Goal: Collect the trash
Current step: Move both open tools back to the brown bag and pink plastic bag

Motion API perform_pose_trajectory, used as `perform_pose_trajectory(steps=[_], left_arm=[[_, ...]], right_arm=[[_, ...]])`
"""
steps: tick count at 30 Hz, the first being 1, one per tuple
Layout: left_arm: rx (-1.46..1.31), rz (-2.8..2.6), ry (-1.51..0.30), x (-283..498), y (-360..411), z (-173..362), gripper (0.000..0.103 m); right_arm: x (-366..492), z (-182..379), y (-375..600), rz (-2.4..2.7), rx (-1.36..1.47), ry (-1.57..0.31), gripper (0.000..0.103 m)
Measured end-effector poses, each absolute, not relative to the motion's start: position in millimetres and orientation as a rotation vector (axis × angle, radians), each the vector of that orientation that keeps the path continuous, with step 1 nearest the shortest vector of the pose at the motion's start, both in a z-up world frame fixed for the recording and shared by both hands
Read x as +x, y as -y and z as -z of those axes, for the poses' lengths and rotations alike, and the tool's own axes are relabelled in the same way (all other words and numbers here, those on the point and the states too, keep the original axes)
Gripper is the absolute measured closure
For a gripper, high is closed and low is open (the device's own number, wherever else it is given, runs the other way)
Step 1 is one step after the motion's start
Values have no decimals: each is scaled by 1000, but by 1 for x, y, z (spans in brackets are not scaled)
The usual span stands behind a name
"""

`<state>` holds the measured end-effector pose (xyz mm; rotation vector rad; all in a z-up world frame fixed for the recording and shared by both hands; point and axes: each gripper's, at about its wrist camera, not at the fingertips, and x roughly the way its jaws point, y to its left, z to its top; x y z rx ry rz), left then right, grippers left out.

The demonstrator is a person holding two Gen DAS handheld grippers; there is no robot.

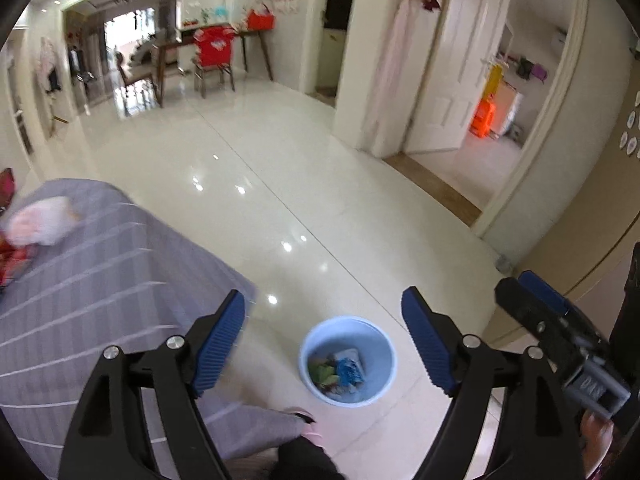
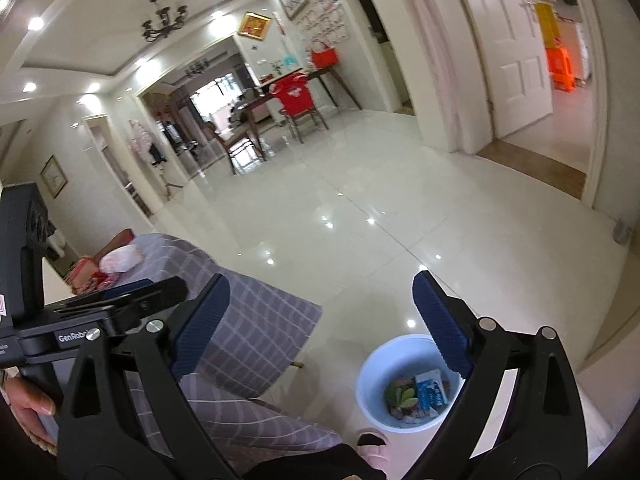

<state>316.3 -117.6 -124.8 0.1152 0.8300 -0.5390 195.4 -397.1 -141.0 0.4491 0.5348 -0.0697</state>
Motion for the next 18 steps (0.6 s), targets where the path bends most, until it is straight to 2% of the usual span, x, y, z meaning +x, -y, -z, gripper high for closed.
perform_pose_trajectory(steps=[7, 18], left_arm=[[110, 373, -755, 326, 10, 97, 22], [202, 95, -683, 366, -136, 90, 22]], right_arm=[[235, 117, 312, -87, 348, -558, 12], [340, 97, 148, -322, 61, -635, 12]])
